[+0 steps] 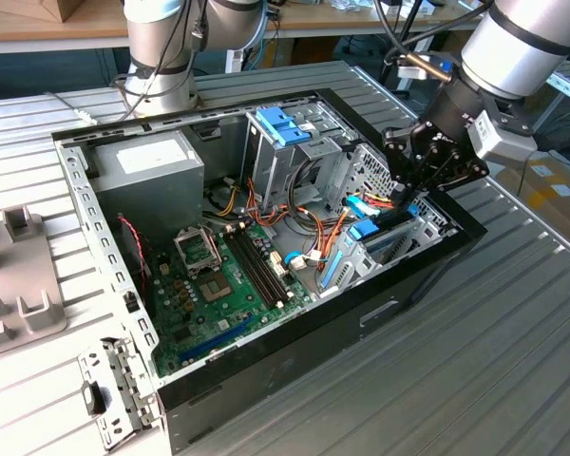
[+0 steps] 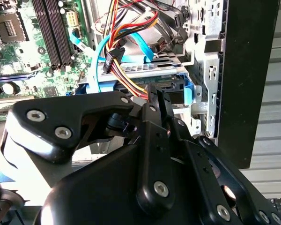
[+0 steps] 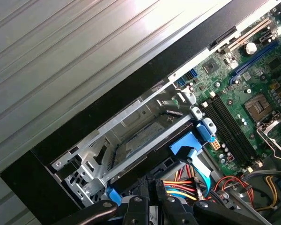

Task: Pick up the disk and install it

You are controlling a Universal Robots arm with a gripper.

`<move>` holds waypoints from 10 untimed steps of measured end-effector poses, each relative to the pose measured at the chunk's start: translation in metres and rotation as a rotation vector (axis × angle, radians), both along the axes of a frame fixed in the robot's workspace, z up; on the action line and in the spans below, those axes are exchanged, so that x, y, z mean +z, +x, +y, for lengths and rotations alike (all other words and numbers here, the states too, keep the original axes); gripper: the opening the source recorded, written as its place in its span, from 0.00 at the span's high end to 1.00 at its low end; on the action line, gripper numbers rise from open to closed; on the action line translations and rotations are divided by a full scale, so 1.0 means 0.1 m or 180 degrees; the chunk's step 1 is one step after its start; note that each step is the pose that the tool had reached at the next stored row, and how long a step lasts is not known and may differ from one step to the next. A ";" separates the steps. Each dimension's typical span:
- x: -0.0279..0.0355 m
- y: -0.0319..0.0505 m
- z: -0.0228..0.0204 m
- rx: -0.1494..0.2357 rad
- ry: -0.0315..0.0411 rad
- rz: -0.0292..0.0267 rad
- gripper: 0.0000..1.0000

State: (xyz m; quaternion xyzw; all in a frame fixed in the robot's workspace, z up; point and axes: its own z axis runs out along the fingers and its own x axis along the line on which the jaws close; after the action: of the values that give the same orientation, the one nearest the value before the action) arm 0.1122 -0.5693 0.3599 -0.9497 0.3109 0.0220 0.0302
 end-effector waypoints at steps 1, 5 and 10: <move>0.001 0.000 0.001 0.0000 0.0000 0.0000 0.83; 0.001 0.000 0.002 0.0000 0.0000 0.0000 0.83; 0.001 0.000 0.002 -0.0007 0.0000 0.0000 0.83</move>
State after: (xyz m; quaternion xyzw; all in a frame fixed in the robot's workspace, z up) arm 0.1122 -0.5691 0.3600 -0.9494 0.3119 0.0219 0.0301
